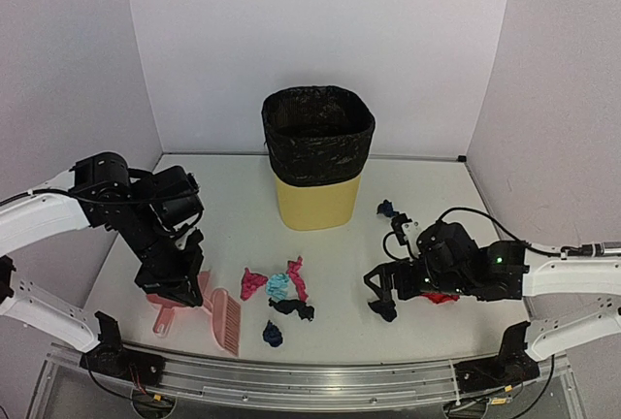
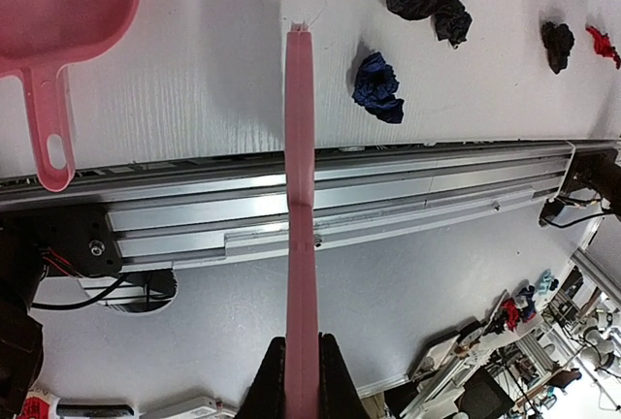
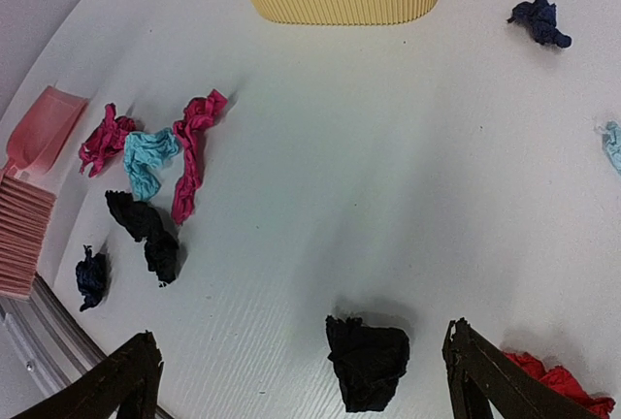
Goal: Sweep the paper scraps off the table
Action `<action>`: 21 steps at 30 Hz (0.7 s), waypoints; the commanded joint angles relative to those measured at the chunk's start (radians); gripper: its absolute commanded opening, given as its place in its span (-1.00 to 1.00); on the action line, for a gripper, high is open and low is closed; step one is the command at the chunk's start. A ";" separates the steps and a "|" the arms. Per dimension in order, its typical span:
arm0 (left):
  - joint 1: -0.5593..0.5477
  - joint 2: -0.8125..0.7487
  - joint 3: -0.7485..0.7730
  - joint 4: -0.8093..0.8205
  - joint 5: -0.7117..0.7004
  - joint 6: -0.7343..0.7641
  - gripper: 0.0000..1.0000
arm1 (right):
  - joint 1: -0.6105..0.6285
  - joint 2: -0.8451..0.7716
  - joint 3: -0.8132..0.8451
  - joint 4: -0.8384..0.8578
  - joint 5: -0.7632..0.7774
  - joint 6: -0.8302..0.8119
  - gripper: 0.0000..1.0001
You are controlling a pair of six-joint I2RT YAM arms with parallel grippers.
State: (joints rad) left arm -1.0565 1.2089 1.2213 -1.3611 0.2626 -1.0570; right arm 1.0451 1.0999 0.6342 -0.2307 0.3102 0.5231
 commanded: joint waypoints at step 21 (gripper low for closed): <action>0.020 0.606 0.530 0.034 -0.023 0.224 -1.00 | 0.000 -0.194 -0.083 0.013 0.105 0.072 0.96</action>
State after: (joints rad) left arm -1.0504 1.7430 1.6231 -1.3446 0.2534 -0.9218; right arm 1.0451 0.9464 0.5739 -0.2314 0.3739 0.5564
